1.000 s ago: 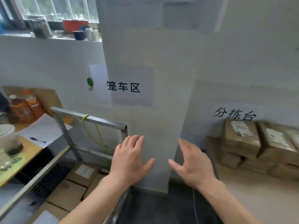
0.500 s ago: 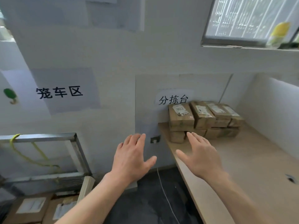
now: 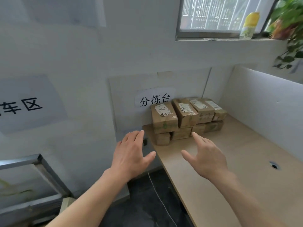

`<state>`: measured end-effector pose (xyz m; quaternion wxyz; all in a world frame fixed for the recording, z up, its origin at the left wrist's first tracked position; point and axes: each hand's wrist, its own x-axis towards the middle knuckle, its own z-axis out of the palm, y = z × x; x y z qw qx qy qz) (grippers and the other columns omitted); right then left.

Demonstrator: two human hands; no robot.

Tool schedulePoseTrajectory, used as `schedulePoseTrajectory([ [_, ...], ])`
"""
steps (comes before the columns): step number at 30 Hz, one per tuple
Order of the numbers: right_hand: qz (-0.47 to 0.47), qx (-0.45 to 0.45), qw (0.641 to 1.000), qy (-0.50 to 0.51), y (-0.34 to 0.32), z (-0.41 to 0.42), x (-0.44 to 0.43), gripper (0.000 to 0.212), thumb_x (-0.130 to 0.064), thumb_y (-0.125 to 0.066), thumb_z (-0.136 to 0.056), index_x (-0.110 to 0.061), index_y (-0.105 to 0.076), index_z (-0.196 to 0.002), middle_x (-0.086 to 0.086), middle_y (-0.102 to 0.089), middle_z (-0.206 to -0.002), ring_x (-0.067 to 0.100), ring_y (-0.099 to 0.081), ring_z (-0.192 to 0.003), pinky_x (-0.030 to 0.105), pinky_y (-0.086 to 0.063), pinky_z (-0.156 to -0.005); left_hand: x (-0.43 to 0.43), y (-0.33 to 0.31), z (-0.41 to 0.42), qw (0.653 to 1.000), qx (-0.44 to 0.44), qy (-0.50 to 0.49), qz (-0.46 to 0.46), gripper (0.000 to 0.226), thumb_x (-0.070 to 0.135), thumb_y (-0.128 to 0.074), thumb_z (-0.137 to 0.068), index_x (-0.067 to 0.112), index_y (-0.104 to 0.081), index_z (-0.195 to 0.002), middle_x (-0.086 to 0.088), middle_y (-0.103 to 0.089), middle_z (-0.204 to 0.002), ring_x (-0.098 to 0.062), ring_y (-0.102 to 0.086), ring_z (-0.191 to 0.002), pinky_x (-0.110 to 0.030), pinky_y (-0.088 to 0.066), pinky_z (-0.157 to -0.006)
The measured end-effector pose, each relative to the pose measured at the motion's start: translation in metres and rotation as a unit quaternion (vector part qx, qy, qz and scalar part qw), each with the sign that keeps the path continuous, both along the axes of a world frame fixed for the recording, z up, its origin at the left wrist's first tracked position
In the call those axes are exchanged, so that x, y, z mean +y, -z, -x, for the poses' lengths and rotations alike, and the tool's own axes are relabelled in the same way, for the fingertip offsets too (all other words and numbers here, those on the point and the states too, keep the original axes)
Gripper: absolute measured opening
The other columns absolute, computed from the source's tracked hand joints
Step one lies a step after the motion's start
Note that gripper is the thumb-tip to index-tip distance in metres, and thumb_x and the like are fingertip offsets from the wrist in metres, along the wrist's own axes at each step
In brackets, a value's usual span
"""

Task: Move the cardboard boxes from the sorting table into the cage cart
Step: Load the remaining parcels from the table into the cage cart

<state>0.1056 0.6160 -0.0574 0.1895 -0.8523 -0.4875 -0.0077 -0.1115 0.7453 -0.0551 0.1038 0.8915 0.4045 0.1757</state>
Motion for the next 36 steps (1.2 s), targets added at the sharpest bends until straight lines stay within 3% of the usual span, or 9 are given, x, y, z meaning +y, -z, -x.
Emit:
schedulePoseTrajectory([
  [17,0.049,0.021,0.999,0.005,0.043,-0.158,0.117,0.085,-0.066,-0.056,-0.089,-0.021,-0.032,-0.157,-0.004,-0.042,-0.157,0.018,-0.034,-0.147,0.040,-0.038,-0.113,0.110,0.040,-0.151,0.998,0.042,-0.022,0.039,0.086,0.063,-0.054,-0.092,0.018,-0.024,-0.159,0.004,-0.030,-0.161,-0.015,-0.024,-0.149,-0.036,-0.028,-0.119],
  [26,0.071,0.081,0.990,0.089,0.062,-0.204,0.166,0.083,-0.066,-0.057,-0.088,-0.023,-0.033,-0.154,-0.001,-0.044,-0.154,0.023,-0.039,-0.142,0.045,-0.042,-0.106,0.173,0.078,-0.189,0.987,0.026,-0.056,0.151,0.083,0.072,-0.050,-0.082,0.027,-0.035,-0.151,0.005,-0.042,-0.150,-0.018,-0.046,-0.134,-0.042,-0.048,-0.104],
  [31,0.067,0.128,0.979,0.146,0.065,-0.222,0.202,0.084,-0.064,-0.056,-0.091,-0.017,-0.031,-0.156,0.003,-0.044,-0.155,0.024,-0.041,-0.142,0.044,-0.041,-0.107,0.209,0.097,-0.200,0.971,-0.010,-0.088,0.223,0.062,0.059,-0.062,-0.088,0.025,-0.048,-0.138,0.002,-0.052,-0.135,-0.018,-0.052,-0.123,-0.036,-0.047,-0.097],
  [36,0.065,0.164,0.965,0.192,0.074,-0.233,0.233,0.082,-0.067,-0.052,-0.091,-0.016,-0.035,-0.154,0.006,-0.049,-0.152,0.029,-0.047,-0.137,0.044,-0.043,-0.102,0.235,0.114,-0.206,0.958,0.004,-0.096,0.270,0.062,0.064,-0.058,-0.088,0.023,-0.052,-0.134,-0.001,-0.050,-0.135,-0.021,-0.057,-0.116,-0.040,-0.051,-0.096],
])
